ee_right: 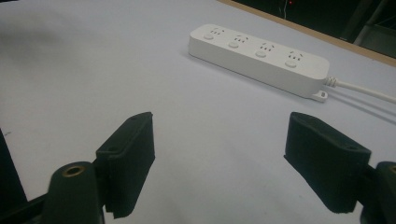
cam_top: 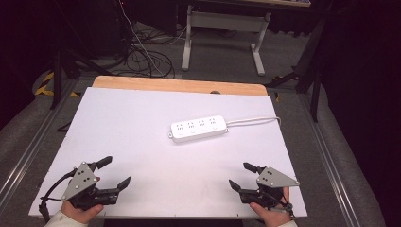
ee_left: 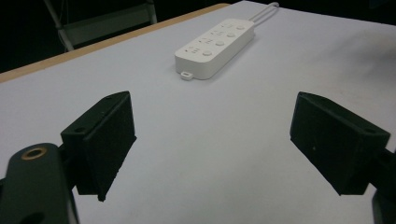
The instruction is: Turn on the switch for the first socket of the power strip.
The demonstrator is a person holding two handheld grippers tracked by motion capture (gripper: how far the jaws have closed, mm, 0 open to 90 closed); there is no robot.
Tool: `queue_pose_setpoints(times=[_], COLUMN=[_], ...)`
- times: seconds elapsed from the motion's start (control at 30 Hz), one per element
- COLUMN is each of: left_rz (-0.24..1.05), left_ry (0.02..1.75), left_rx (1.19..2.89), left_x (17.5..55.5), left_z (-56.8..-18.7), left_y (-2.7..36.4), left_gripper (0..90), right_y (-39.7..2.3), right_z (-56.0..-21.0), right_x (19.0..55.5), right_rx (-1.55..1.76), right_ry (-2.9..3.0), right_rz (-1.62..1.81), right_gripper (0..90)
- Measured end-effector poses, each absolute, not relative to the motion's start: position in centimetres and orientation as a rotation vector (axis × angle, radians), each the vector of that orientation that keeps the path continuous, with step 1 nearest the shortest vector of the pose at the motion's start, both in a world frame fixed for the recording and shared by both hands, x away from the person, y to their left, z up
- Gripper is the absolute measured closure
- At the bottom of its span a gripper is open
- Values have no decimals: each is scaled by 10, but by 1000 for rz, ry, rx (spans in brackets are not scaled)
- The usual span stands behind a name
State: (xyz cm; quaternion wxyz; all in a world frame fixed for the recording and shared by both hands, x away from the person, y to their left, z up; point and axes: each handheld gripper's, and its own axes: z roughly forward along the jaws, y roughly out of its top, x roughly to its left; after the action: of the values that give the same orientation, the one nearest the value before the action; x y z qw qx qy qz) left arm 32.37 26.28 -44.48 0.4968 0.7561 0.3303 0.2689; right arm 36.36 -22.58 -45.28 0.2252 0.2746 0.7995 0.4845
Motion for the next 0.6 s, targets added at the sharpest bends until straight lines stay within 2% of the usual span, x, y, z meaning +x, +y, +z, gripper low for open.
queue_pose_setpoints(times=[0.6], left_rz=[720], left_ry=[785], left_rx=[1845], left_x=[319], left_z=[-442], left_y=[262], left_gripper=[147], right_y=[-224], right_z=[-452], right_x=[362], right_rx=[759], right_ry=[2211], right_rz=[1321], right_gripper=[243])
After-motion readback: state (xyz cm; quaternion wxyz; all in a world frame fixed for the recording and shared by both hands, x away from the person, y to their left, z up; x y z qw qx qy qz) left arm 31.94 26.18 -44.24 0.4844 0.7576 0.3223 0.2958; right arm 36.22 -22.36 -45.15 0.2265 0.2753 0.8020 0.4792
